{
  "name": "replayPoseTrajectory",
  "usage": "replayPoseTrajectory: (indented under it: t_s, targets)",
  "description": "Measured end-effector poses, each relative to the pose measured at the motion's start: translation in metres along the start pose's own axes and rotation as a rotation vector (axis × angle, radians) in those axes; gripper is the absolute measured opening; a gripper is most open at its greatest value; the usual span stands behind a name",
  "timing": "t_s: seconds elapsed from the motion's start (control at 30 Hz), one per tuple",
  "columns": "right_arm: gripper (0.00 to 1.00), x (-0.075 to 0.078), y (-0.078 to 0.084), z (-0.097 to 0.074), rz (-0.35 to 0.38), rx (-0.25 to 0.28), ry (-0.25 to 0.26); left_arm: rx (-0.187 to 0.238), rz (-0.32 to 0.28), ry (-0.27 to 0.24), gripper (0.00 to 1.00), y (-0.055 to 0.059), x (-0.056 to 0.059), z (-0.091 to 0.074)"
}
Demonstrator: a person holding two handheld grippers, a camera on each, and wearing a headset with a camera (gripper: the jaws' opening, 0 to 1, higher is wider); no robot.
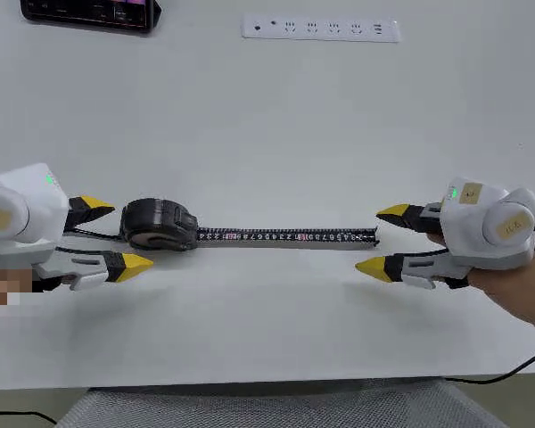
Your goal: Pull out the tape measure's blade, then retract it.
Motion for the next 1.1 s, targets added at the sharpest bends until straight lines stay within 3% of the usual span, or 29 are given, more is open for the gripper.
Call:
replayPoseTrajectory:
  t_s: [0.17,0.47,0.73,1.1]
  targets:
    - [0.50,0.000,-0.003,-0.004,0.010,0.013,0.027,0.037,-0.022,-0.025,0.61,0.002,0.001,-0.005]
    - [0.57,-0.005,-0.005,-0.009,0.041,0.022,0.059,0.087,-0.048,-0.024,0.65,0.004,0.009,-0.013]
    - [0.63,-0.010,-0.004,-0.015,0.057,0.020,0.081,0.097,-0.070,-0.027,0.75,0.009,0.016,-0.018]
    - [0.69,-0.016,-0.002,-0.023,0.065,0.015,0.095,0.115,-0.078,-0.045,0.80,0.017,0.022,-0.027]
Point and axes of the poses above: the centre of the closed fingertips' face, and the gripper's own axes: z roughly forward along the fingers, x roughly to its right, y roughly out of its underside, the point moved 3 cm from there along -z, roughly backward along the fingers, and after that the axes turned 10 degrees about -z, right-handed, at the moved point
